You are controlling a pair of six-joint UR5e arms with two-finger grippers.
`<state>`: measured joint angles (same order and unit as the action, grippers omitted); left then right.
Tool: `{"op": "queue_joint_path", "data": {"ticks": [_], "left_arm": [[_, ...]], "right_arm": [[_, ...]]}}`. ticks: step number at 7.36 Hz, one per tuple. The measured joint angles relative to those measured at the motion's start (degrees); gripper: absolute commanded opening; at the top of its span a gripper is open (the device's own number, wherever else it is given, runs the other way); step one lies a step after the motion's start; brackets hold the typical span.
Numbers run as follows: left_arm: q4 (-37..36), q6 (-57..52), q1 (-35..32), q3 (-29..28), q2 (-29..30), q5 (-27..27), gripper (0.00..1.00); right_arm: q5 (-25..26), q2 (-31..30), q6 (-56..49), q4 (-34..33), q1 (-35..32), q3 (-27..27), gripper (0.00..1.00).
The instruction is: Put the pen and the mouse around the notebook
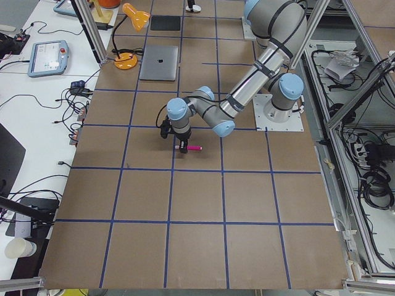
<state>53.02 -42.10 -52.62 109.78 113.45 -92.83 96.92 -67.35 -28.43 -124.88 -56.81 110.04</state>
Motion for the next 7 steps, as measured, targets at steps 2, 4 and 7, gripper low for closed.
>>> {"op": "queue_joint_path", "data": {"ticks": [2, 4, 7], "left_arm": [[0.1, 0.0, 0.0, 0.0, 0.3, -0.1, 0.0], [0.5, 0.0, 0.1, 0.0, 0.3, -2.7, 0.0], [2.7, 7.0, -2.1, -1.5, -2.1, -4.9, 0.0]], "right_arm": [[1.5, -0.6, -0.3, 0.5, -0.2, -1.8, 0.21], [2.0, -3.1, 0.0, 6.0, -2.0, -7.9, 0.21], [-1.4, 0.4, 2.5, 11.0, -10.9, -19.7, 0.22]]}}
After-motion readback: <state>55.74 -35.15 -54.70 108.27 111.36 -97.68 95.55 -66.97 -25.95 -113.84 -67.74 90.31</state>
